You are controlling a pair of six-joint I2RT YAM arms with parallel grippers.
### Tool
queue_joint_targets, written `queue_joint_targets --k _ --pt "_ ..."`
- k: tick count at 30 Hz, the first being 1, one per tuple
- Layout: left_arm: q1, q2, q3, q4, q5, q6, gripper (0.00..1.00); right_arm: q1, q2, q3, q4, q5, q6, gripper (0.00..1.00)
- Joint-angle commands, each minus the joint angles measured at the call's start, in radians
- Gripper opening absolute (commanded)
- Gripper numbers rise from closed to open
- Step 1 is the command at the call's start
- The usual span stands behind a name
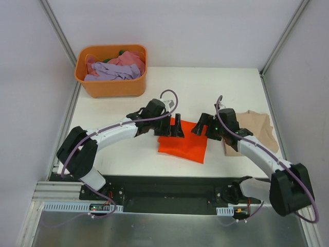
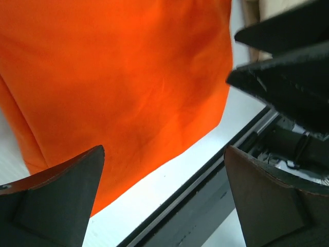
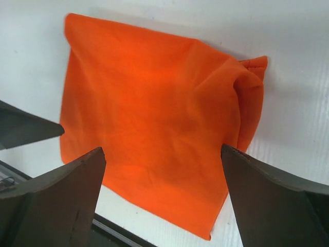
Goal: Fold and stack the t-shirts
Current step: Smooth out wrinkles on the folded tshirt, then put the neatly folded tshirt into the corner of the board with the right arm
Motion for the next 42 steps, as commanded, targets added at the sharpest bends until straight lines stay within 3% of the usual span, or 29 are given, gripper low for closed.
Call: queue_joint_targets --k 1,6,11,18,24,29,36,42 --pt "-0.004 0.056 -0.075 0.078 0.058 -0.064 0.99 -0.004 0.168 0.095 0.081 -0.036 -0.077 0.96" --pt "-0.004 0.086 -0.167 0.129 0.047 -0.1 0.99 -0.025 0.351 0.178 0.061 0.034 -0.107 0.96" --pt "-0.003 0.072 -0.23 0.156 0.033 -0.126 0.99 -0.028 0.408 0.217 0.032 0.023 -0.12 0.96" --pt "-0.021 -0.025 -0.241 0.172 0.029 -0.154 0.99 -0.028 0.289 0.238 -0.043 -0.048 -0.154 0.96" --pt "-0.018 -0.112 -0.18 0.161 0.049 -0.053 0.99 -0.03 0.106 0.142 -0.094 0.061 -0.122 0.96" --pt "0.037 -0.002 -0.056 0.126 0.038 0.007 0.99 -0.031 0.064 0.054 -0.12 0.093 -0.053 0.96" --pt "0.129 0.257 0.122 0.137 0.134 0.013 0.99 -0.028 0.106 -0.012 -0.043 0.012 -0.001 0.96" --pt "0.157 0.374 0.127 0.135 0.11 -0.034 0.99 -0.01 0.199 -0.024 -0.003 -0.04 0.031 0.99"
